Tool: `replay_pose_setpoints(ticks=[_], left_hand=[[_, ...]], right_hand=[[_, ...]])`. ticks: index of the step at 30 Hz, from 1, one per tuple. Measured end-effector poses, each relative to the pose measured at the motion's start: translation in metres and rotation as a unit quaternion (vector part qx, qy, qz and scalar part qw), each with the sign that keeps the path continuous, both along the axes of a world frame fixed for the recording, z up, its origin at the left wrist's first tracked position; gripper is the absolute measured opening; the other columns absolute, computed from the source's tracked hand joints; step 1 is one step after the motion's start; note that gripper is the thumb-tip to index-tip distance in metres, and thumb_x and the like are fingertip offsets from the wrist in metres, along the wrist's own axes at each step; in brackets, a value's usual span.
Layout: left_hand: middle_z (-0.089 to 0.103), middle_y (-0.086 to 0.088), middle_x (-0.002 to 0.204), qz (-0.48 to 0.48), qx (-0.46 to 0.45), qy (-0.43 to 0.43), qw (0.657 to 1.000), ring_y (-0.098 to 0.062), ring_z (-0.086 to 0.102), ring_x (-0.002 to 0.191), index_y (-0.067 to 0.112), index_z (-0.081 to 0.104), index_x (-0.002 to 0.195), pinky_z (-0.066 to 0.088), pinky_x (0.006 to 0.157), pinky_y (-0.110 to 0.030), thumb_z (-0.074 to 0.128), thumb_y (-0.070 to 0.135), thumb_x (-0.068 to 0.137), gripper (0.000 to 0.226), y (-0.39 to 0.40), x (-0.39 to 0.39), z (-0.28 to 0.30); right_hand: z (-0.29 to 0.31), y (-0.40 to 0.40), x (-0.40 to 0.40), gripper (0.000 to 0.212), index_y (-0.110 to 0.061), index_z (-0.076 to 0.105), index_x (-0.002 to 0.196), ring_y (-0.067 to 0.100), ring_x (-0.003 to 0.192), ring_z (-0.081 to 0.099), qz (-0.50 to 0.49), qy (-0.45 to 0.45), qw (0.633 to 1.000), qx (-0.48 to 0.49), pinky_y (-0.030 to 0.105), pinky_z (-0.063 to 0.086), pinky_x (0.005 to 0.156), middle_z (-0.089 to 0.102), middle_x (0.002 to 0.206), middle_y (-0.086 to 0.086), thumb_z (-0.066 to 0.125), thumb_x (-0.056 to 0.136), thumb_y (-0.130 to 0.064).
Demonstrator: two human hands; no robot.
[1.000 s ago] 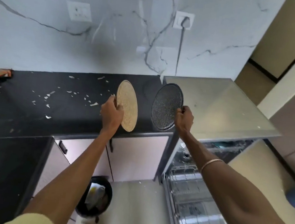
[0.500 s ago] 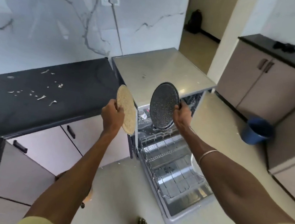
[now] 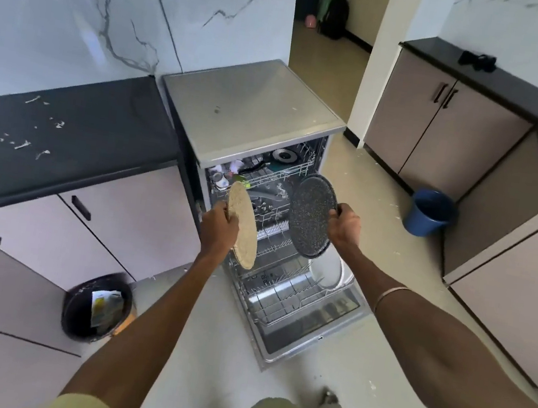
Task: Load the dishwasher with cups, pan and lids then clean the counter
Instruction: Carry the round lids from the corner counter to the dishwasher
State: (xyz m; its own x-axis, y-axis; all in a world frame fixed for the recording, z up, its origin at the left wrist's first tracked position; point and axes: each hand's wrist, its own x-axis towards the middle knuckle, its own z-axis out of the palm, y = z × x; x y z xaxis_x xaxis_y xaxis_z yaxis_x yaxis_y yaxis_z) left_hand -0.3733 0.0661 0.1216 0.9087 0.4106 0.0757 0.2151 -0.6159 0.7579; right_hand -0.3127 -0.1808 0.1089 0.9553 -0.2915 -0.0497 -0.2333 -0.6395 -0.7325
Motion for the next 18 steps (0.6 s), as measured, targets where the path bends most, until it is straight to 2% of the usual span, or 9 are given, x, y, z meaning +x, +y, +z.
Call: replay_pose_setpoints(ticks=[3,8,13,18], left_hand=[[0.068,-0.022,0.099,0.008,-0.009,0.022,1.000,-0.035,0.065,0.090,-0.005,0.062,0.108,0.047,0.071,-0.033,0.058,0.009,0.094,0.021,-0.044,0.009,-0.012],[0.068,-0.022,0.104,0.042,0.008,0.047,0.998,-0.037,0.065,0.093,-0.003,0.063,0.109,0.053,0.077,-0.041,0.060,0.011,0.093,0.021,-0.103,0.033,-0.037],[0.068,-0.021,0.114,0.063,-0.003,0.063,0.996,-0.037,0.066,0.097,-0.002,0.060,0.122,0.055,0.081,-0.043,0.057,0.010,0.094,0.030,-0.146,0.042,-0.057],[0.067,-0.018,0.113,0.076,-0.025,0.084,0.993,-0.035,0.067,0.094,0.000,0.060,0.119,0.059,0.081,-0.047,0.056,0.016,0.096,0.028,-0.154,0.053,-0.086]], right_hand=[[-0.011,-0.037,0.014,0.022,-0.003,0.059,0.106,0.026,0.074,0.057,0.022,0.007,1.000,0.001,0.034,0.048,0.061,0.065,0.092,0.012,0.042,0.101,-0.017],[-0.025,-0.093,0.041,0.023,-0.002,0.060,0.108,0.026,0.079,0.055,0.065,0.028,0.997,-0.022,0.031,0.041,0.067,0.066,0.098,0.017,0.044,0.099,-0.016],[-0.049,-0.125,0.073,0.019,-0.005,0.061,0.106,0.034,0.087,0.064,0.120,0.075,0.989,-0.043,0.038,0.051,0.074,0.068,0.101,0.018,0.049,0.096,-0.017],[-0.080,-0.133,0.096,0.022,-0.005,0.062,0.109,0.035,0.095,0.063,0.133,0.120,0.983,-0.031,0.037,0.048,0.078,0.067,0.105,0.018,0.052,0.095,-0.019]])
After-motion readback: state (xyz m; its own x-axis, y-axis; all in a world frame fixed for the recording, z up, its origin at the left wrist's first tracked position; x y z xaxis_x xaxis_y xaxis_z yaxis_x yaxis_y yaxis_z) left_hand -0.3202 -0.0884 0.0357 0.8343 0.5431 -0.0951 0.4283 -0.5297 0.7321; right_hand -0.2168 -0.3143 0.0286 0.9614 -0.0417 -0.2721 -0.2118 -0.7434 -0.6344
